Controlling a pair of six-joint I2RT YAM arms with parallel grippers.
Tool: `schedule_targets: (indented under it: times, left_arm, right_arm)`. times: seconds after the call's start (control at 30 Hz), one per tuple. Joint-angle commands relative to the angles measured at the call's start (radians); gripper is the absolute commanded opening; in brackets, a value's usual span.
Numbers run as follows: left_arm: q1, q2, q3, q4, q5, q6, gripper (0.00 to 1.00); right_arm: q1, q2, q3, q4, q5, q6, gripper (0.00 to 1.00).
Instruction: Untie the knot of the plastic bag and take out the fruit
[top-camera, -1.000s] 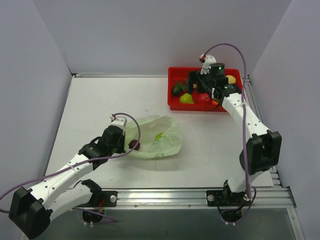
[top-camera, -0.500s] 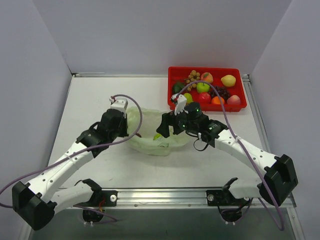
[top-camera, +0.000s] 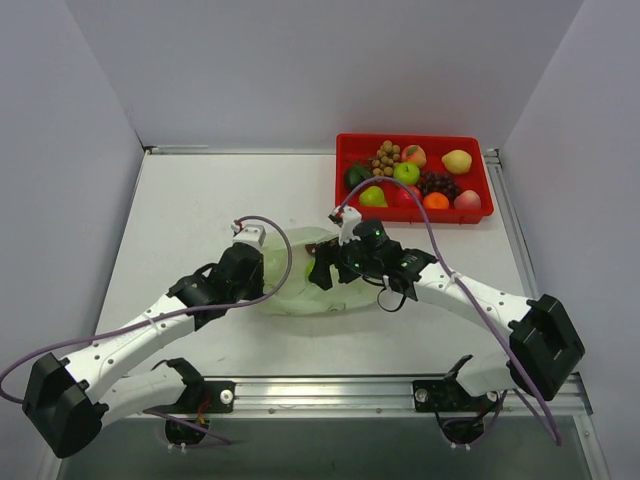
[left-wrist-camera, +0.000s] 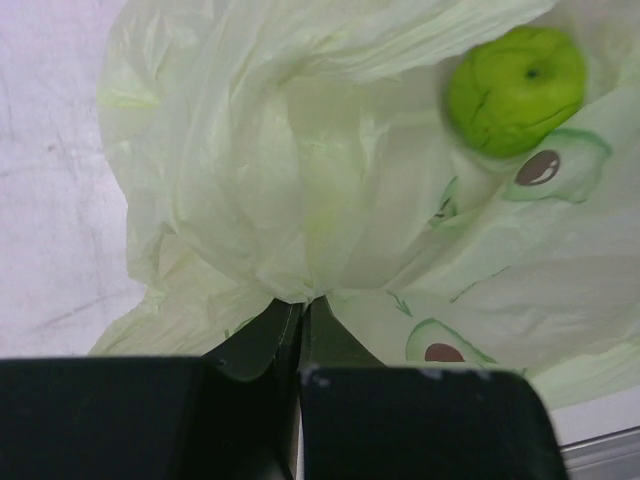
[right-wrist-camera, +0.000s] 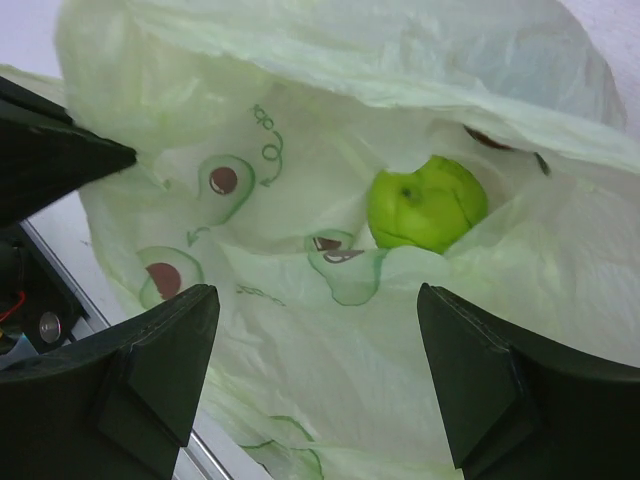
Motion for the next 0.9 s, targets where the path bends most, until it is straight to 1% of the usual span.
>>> schedule_targets:
  times: [0.0, 0.1, 0.27, 0.43, 0.5, 0.77, 0.87]
  left_arm:
    - [0.003, -0.034, -0.044, 0.002, -0.030, -0.052, 0.00]
    - [0.003, -0.038, -0.078, 0.019, -0.028, -0.057, 0.00]
    - [0.003, -0.049, -0.081, 0.030, -0.044, -0.049, 0.00]
    - [0.002, -0.046, -0.061, 0.031, -0.036, -0.038, 0.00]
    - [0.003, -0.042, -0.052, 0.031, -0.028, -0.035, 0.00]
    - [0.003, -0.035, -0.044, 0.033, -0.045, -0.009, 0.00]
    - [0.005, -0.028, -0.043, 0.042, -0.045, 0.014, 0.00]
  right_arm:
    - [0.039, 0.023, 0.081, -0.001, 0.061, -0.056, 0.82]
    - [0.072, 0.069, 0.156, -0.040, 0.116, -0.113, 0.82]
    - [0.076, 0.162, 0.217, -0.051, 0.194, -0.159, 0.83]
    - [0.078, 0.288, 0.295, -0.098, 0.188, -0.196, 0.83]
    - [0.078, 0.346, 0.318, -0.103, 0.232, -0.201, 0.84]
    - [0.078, 0.478, 0.369, -0.201, 0.265, -0.205, 0.85]
    - [0.076, 0.500, 0.369, -0.209, 0.276, -0.211, 0.79]
